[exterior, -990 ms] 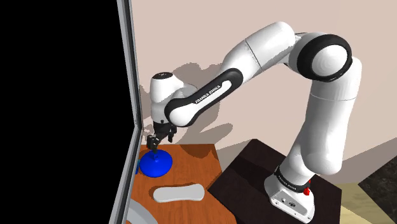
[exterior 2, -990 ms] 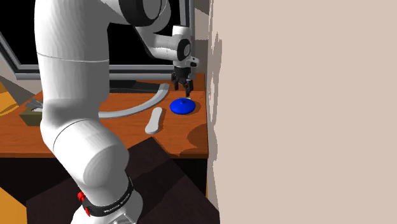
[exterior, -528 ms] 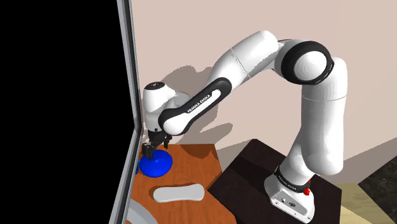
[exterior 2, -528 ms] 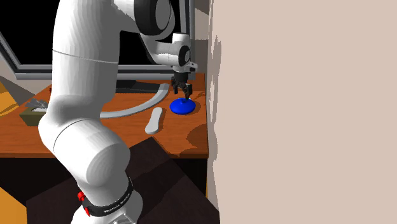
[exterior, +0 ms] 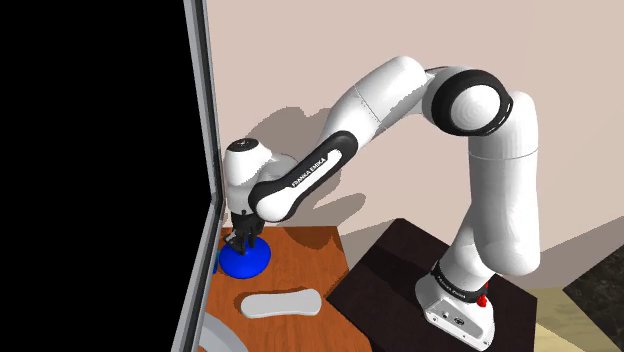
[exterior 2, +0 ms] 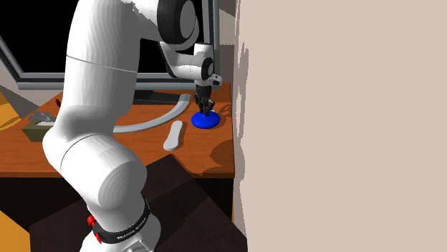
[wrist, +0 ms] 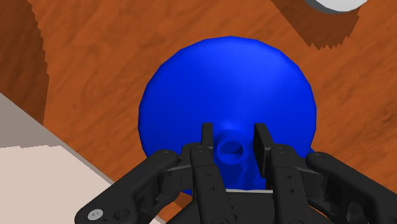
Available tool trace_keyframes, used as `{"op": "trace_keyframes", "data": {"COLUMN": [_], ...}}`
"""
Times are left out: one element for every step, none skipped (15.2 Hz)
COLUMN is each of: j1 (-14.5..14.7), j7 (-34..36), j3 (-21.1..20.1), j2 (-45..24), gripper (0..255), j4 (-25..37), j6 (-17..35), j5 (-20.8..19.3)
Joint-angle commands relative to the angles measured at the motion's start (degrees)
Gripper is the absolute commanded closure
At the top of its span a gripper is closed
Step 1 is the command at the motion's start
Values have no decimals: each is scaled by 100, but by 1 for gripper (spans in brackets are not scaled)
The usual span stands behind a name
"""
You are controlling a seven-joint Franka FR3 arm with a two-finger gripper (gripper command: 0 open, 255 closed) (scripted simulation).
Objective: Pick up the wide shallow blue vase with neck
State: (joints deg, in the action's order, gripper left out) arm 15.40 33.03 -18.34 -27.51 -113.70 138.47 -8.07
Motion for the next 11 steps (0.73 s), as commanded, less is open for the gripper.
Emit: {"op": "trace_keyframes", "data": {"j1": [2,1,1,0,0,-3,-15,-27,-39,-50,-62], "j7": [1,-1,-1,-2,-2,-8,-20,-33,-45,-57,-70], "j3": [-2,-2,-2,-2,-1,1,-15,-31,-46,-61,-75], "j2": [-7,-5,-8,-6,-6,-15,43,100,155,210,265], "gripper": [255,255,255,255,255,255,255,255,255,255,255], "j4": [-6,-6,0,-6,-7,10,10,12,17,22,29], "j6": [8,6,3,6,9,-1,-57,-114,-173,-231,-290], "j5": [1,2,1,2,1,0,23,46,69,91,114]}}
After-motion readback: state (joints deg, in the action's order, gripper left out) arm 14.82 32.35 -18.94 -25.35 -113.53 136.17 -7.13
